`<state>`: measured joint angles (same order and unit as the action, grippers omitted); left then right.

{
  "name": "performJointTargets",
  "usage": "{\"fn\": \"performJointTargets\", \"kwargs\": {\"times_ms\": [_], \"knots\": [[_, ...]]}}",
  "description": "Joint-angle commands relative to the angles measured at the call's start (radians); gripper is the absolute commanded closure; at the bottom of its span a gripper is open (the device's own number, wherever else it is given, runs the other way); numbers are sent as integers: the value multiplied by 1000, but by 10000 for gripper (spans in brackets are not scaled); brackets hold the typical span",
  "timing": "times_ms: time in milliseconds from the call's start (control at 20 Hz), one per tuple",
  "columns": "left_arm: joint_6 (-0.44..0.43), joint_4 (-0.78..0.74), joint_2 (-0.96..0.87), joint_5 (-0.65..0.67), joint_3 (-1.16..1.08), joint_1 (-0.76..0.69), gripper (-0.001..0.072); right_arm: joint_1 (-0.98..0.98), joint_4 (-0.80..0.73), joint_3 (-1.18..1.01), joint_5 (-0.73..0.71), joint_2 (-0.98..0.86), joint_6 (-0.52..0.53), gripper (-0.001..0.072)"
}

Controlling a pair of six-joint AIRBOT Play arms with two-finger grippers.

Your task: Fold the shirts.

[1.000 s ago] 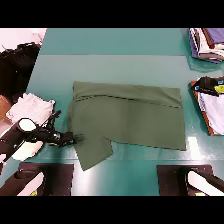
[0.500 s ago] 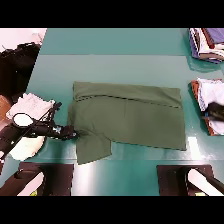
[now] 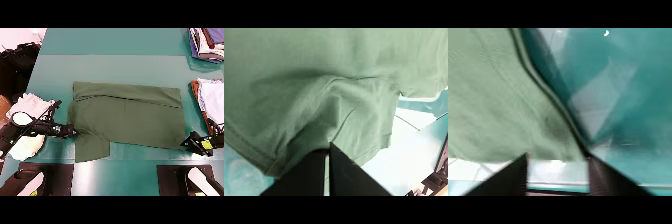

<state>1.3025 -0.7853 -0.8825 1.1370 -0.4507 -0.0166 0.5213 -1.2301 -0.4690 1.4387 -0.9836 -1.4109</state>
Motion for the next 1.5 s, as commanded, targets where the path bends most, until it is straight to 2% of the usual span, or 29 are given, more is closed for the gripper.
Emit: {"fn": "performJointTargets", "kwargs": {"times_ms": [0, 50, 100, 150, 200, 400, 500, 650, 800, 1000, 1150, 1450], "knots": [[-1, -5, 1, -3, -1, 0, 681, 8, 33, 29, -43, -30, 14, 425], [-1, -11, 1, -3, -1, 0, 681, 8, 32, 22, -46, -31, 18, 461], [0, -24, 1, -3, -2, 0, 681, 8, 32, 14, -49, -26, 30, 571], [0, -41, 1, -1, -2, 0, 681, 8, 32, 11, -52, -12, 41, 594], [9, -73, 1, 9, -9, 0, 682, 8, 31, 12, -56, 10, 48, 687], [62, -186, 37, 64, -74, 0, 683, 8, 31, 11, -46, 116, 51, 695], [119, -236, 124, 103, -98, 0, 683, 8, 31, 11, -16, 188, 51, 695], [198, -243, 274, 230, -115, 0, 682, 8, 31, -24, 67, 300, 39, 696], [211, -241, 289, 212, -210, 0, 682, -5, 32, -153, 86, 344, 14, 696], [151, -247, 134, 53, -362, 0, 682, -166, 29, -325, 35, 196, -23, 696], [78, -247, -92, -40, -485, 0, 681, -305, 26, -465, -62, 2, -51, 696], [23, -247, -536, -158, -771, 0, 680, -423, 28, -786, -153, -400, -67, 696]]}}
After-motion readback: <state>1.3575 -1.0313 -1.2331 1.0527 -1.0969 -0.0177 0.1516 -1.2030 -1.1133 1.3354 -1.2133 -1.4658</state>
